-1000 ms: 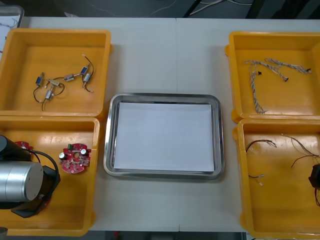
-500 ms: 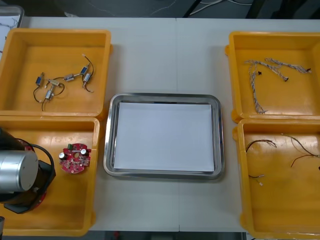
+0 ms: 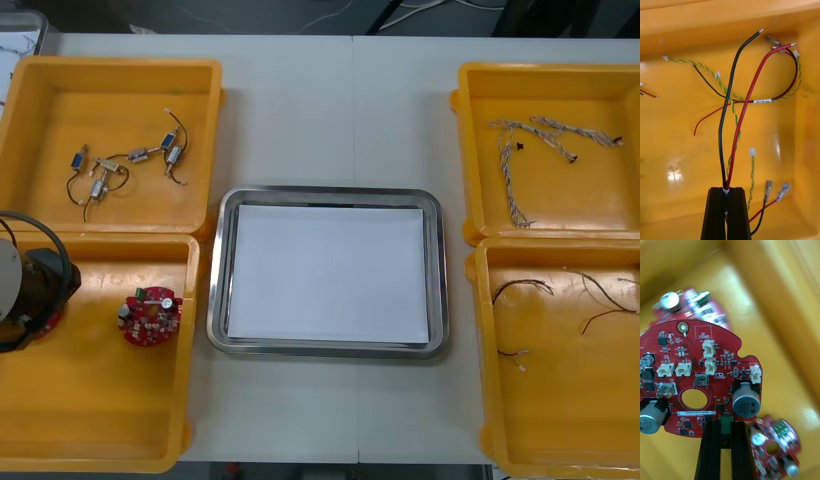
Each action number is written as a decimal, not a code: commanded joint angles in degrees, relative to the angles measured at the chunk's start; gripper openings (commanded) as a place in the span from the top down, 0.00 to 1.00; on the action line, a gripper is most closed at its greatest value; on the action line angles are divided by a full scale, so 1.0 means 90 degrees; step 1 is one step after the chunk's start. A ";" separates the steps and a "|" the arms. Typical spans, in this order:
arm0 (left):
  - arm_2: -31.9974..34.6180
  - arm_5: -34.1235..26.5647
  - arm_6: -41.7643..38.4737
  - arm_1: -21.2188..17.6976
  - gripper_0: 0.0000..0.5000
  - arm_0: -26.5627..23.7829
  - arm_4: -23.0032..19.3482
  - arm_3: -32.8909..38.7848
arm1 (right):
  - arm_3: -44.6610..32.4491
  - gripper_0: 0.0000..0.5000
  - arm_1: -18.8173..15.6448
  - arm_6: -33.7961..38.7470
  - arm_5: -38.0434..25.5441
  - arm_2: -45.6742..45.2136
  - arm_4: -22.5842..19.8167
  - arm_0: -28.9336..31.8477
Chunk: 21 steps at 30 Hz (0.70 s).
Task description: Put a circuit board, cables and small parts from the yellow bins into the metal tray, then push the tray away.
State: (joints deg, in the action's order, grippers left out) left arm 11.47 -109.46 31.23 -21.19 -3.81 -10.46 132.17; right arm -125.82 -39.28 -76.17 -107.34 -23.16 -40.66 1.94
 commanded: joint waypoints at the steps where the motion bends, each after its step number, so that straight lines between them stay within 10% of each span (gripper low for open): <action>1: 0.0200 -0.0060 0.1159 -0.0517 1.00 -0.0495 -0.0693 0.0558 | -0.0355 1.00 -0.0254 -0.0658 -0.0295 -0.0219 -0.0228 -0.0460; 13: -0.0308 -0.0060 0.2585 -0.0947 1.00 -0.1794 -0.2705 0.0959 | -0.0668 1.00 -0.0254 -0.1859 -0.0295 -0.0014 -0.0872 -0.1007; 21: -0.1519 -0.0060 0.2770 -0.0820 1.00 -0.2204 -0.2724 0.0968 | -0.1078 1.00 -0.0254 -0.2494 -0.0295 0.0152 -0.0960 -0.1036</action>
State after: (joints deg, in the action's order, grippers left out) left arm 1.93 -109.64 51.82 -27.37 -20.94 -34.77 138.66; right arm -133.19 -39.33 -94.51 -109.75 -22.74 -48.46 -5.99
